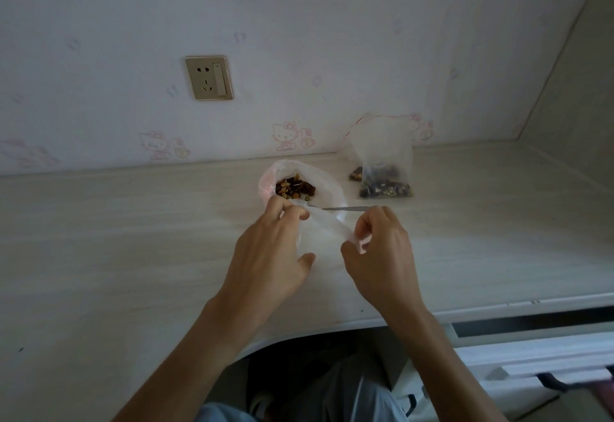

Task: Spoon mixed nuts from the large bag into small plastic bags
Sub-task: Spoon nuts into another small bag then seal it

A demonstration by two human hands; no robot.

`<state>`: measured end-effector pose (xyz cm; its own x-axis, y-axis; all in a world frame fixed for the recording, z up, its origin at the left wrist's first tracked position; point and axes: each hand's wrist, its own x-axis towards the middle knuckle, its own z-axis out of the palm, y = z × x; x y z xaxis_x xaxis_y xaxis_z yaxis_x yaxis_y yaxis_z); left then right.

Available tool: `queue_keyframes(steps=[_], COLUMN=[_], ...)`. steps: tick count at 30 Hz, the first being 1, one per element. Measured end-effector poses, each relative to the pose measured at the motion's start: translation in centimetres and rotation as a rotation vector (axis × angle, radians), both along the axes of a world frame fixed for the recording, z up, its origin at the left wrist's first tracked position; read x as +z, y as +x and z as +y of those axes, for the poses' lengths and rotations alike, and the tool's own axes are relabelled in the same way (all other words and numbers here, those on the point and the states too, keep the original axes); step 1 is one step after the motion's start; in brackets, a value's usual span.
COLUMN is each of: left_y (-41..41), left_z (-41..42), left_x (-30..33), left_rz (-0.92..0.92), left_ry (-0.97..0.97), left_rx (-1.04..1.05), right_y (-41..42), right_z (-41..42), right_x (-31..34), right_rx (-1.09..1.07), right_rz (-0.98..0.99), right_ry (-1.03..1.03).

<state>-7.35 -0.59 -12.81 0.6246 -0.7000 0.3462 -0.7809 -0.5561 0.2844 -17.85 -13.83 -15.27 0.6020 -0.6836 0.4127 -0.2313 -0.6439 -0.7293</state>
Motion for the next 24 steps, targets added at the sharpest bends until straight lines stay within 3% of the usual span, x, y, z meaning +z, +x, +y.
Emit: queue_keyframes(steps=[6,10,15,24], left_y=[0.5,1.1,1.8,4.1], left_z=[0.1,0.1,-0.3,-0.8], left_x=[1.1,1.9,2.2,-0.2], left_rz=[0.114,0.167,0.085,0.067], left_ry=[0.154,0.158,0.216,0.567], left_rx=[-0.039,-0.079,-0.127,-0.117], right_y=[-0.4,0.4,1.9,3.1], right_z=[-0.3,-1.2,-1.7,-3.9], right_x=[1.0,2.1,2.8,1.6], right_rx=[0.42,0.425,0.437,0.6], right_rz=[0.126,0.361,0.543,0.833], right_ry=[-0.455,-0.392,-0.295,-0.453])
